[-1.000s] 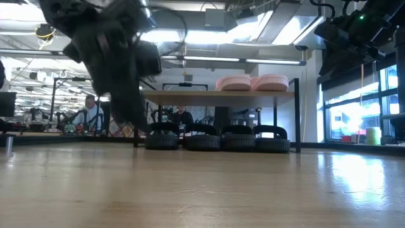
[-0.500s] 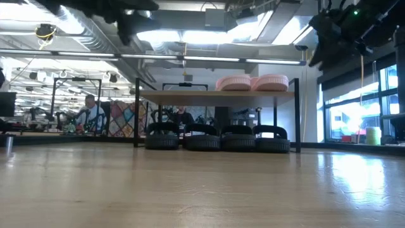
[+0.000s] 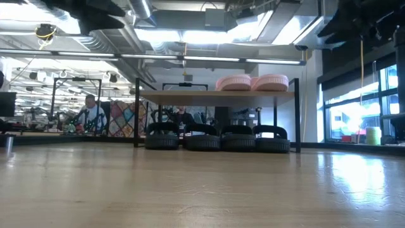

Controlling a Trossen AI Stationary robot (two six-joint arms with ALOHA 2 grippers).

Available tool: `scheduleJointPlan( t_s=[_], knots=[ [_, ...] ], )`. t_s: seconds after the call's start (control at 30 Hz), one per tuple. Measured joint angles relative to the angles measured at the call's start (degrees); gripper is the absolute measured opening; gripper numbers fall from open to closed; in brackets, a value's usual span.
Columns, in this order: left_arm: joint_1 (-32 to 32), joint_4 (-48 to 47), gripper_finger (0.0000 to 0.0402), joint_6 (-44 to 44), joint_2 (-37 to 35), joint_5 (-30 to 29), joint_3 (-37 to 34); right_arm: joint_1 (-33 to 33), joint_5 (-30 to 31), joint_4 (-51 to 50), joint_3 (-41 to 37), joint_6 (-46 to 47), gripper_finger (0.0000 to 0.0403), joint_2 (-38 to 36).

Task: Pick and place slides into the shelf
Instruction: Return to Home Position

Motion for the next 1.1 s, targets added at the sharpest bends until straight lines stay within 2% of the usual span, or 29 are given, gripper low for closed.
scheduleJointPlan(
  t_s=[0.2, 0.3, 0.47, 0.63, 0.8, 1.1],
  knots=[
    [0.0, -0.6, 0.0204, 0.1, -6.7, -3.2, -3.3, 1.5, -2.3, 15.4, -8.1, -10.5, 0.0179, -7.9],
    [0.0, 0.7, 0.0204, -1.4, -11.2, -3.6, -7.4, 1.7, -6.1, 20.9, -12.2, -13.4, 0.0179, -11.4],
    [0.0, 1.0, 0.0204, -4.5, -20.0, -6.6, -14.6, 1.7, -8.8, 26.6, -17.1, -15.7, 0.0179, -16.5],
    [0.0, 1.4, 0.0204, -5.9, -28.4, -7.2, -20.0, 1.7, -9.6, 26.9, -20.2, -16.7, 0.0179, -21.7],
    [0.0, 2.6, 0.0204, -6.2, -27.9, -7.4, -21.7, 1.7, -12.5, 28.1, -23.1, -16.9, 0.0179, -26.3],
    [0.0, 3.6, 0.0204, -5.8, -28.3, -6.7, -26.7, 1.7, -13.3, 37.4, -28.5, -20.1, 0.0179, -26.2]
  ],
)
